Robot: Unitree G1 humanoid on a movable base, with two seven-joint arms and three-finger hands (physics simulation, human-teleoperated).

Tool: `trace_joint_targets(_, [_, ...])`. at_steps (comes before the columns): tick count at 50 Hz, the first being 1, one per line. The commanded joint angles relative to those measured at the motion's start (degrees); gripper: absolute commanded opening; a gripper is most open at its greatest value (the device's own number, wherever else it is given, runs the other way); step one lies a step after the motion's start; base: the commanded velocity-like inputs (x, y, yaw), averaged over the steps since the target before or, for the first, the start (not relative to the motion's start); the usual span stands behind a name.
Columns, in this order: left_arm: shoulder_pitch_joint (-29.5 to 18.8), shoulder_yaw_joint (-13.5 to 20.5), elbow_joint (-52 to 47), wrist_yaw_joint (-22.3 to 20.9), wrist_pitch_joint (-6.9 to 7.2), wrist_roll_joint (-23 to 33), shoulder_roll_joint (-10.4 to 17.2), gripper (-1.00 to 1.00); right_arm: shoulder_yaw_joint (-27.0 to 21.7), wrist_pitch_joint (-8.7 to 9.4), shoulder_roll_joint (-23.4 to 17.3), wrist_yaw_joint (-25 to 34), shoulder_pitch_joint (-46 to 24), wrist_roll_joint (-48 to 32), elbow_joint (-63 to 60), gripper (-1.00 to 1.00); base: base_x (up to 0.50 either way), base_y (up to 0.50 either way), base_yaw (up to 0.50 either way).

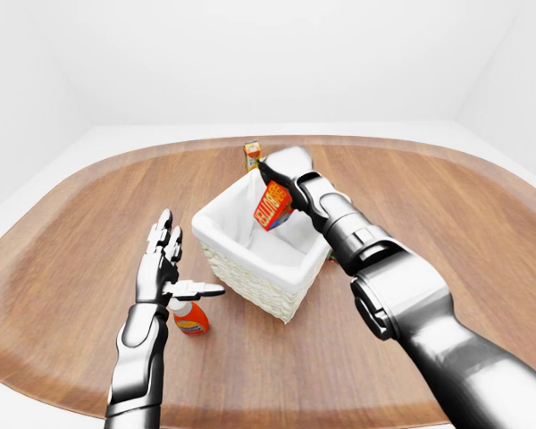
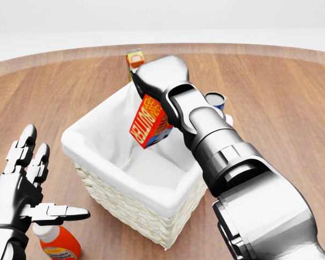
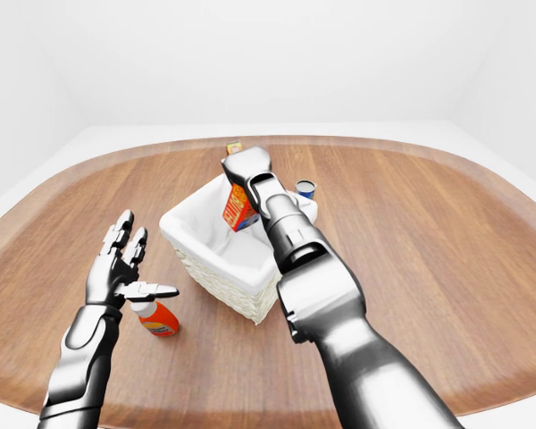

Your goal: Pick up the butter and put it in the basket.

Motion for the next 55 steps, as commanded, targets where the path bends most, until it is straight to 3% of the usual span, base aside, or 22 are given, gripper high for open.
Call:
trace_joint_targets(1, [0.0, 0.0, 0.2, -0.1, -0.10, 0.0, -0.1, 1.00, -2.1, 0.00, 0.2, -1.9, 0.9, -1.6, -0.8, -1.00, 0.00, 0.00, 0.00])
trace_joint_targets(25, [0.5, 0.2, 0.3, -0.3, -0.60, -0.6, -0.1, 1.00, -2.2, 0.00, 1.0, -3.9, 3.2, -4.3, -0.4, -1.00, 0.00, 0.00, 0.00])
trace_joint_targets(55, [1.3, 0.7, -1.2, -0.7, -0.07, -1.2, -0.2, 1.00, -3.2, 0.00, 1.9, -4.9, 5.7, -8.3, 0.1, -1.00, 0.00, 0.00, 0.00])
